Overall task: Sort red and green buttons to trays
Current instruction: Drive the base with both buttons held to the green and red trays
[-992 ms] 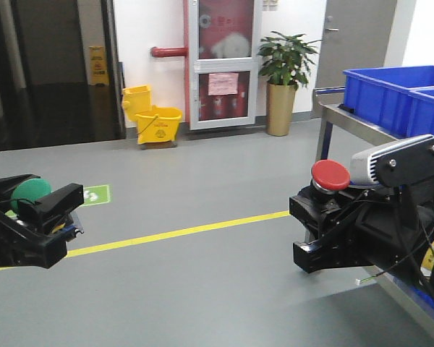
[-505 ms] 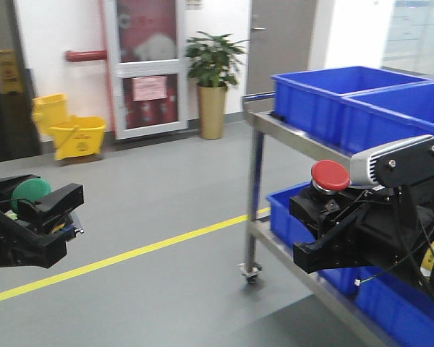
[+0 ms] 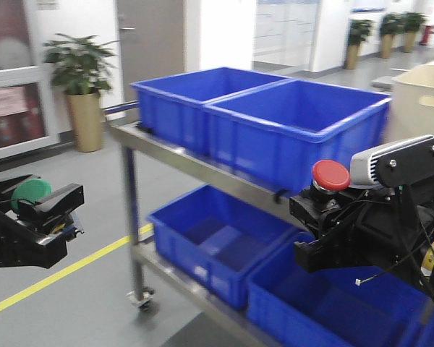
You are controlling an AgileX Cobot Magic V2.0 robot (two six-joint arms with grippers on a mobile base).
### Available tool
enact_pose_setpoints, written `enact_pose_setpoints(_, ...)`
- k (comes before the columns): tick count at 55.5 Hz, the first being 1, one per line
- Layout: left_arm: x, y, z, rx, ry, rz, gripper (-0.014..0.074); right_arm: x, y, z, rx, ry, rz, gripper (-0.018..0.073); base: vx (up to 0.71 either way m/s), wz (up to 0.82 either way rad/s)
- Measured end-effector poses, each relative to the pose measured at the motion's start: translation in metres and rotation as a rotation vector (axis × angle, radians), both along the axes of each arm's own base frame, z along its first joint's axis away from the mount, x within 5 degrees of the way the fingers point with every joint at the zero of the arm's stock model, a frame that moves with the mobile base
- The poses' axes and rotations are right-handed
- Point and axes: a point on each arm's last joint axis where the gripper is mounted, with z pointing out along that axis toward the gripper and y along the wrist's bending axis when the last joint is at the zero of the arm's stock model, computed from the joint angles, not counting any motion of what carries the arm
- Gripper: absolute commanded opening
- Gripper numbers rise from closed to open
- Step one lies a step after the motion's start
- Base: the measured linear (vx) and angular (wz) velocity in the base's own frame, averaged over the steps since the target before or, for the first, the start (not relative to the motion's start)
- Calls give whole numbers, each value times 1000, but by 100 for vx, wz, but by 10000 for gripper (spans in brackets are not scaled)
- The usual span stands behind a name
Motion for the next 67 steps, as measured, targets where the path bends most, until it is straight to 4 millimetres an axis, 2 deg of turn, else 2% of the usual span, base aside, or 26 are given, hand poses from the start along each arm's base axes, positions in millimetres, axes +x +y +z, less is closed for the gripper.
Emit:
enact_pose_setpoints(43,0,0,0,0,0,0,-3,0,0,0,-2,4,-3,-10,22,-60)
enact_pose_setpoints(67,0,0,0,0,0,0,-3,0,-1,-1,-5,9,-6,-10,17,-42)
